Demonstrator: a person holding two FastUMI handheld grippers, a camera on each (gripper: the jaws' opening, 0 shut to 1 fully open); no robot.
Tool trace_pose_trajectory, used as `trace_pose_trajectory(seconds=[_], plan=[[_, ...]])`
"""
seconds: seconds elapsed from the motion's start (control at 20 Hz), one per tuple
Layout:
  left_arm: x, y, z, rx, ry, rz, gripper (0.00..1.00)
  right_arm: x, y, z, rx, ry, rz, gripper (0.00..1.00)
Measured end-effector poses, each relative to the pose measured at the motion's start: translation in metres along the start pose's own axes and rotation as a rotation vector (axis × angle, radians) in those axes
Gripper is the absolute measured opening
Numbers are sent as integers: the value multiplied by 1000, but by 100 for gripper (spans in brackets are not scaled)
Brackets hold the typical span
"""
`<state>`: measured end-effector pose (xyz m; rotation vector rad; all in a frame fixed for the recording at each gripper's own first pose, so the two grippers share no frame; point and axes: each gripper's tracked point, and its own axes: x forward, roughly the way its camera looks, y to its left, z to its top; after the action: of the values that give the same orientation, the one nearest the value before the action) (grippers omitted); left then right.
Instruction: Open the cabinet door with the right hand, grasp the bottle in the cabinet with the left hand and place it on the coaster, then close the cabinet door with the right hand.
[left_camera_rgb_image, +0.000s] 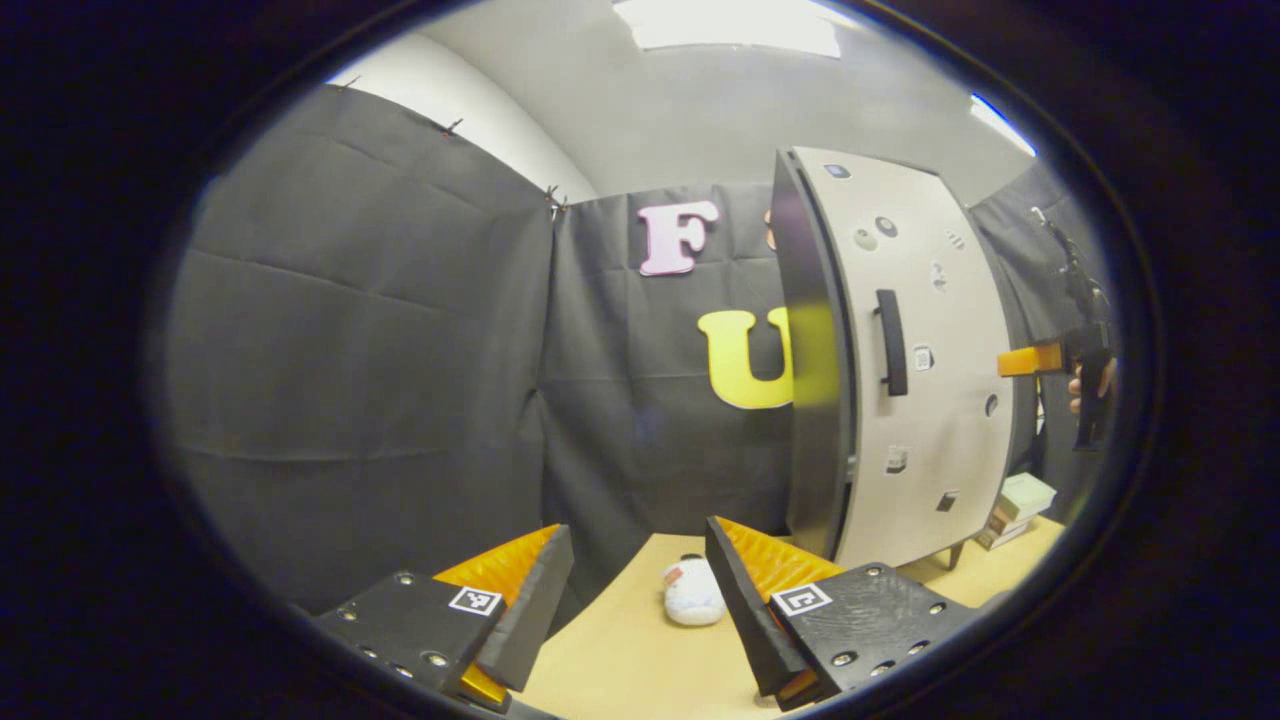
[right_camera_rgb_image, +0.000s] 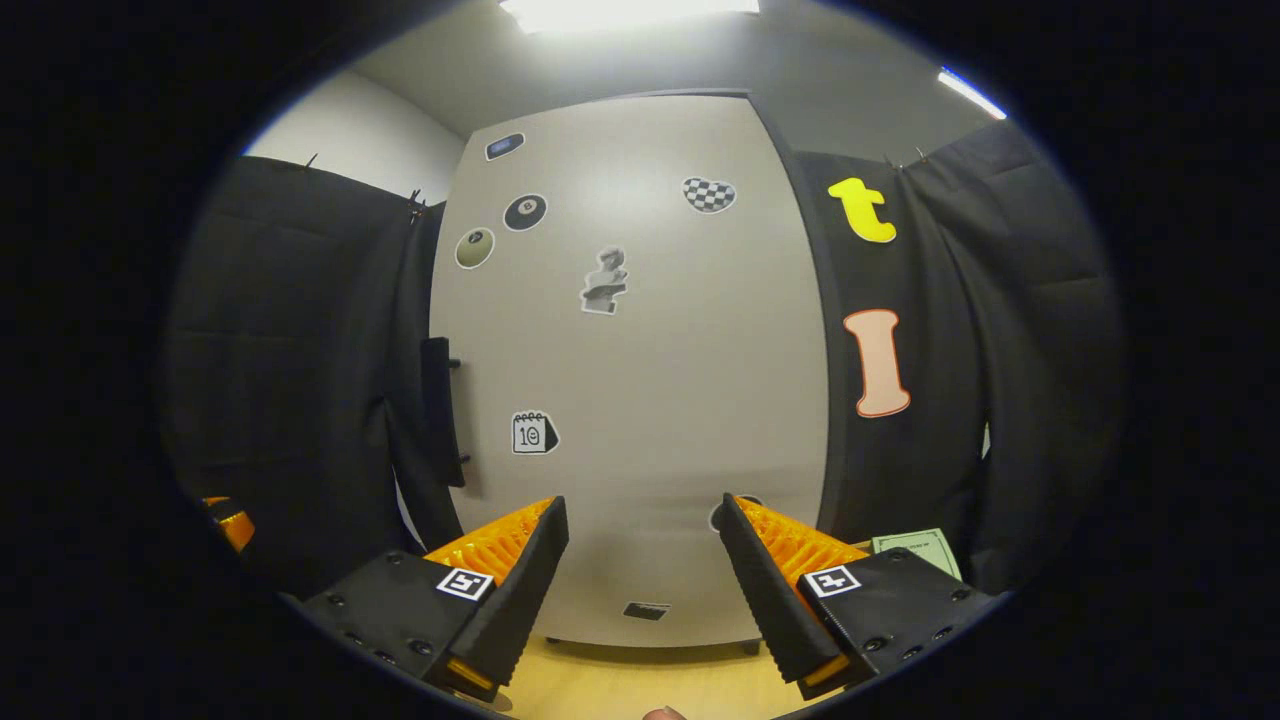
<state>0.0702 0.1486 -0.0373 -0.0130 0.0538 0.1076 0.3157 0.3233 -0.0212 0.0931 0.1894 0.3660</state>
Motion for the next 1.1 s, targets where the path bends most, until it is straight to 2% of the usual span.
trace_pose_trajectory(seconds=[0.35, 0.55, 1.1], plan=[[13, -77, 35, -10, -34, -92, 80, -66, -81, 16, -8, -44, -103, 97], [16, -103, 48, -3, -40, -122, 80, -101, -121, 15, -23, -57, -154, 98], [18, -114, 62, -5, -19, -108, 80, -160, -177, 1, -8, -106, -195, 98]])
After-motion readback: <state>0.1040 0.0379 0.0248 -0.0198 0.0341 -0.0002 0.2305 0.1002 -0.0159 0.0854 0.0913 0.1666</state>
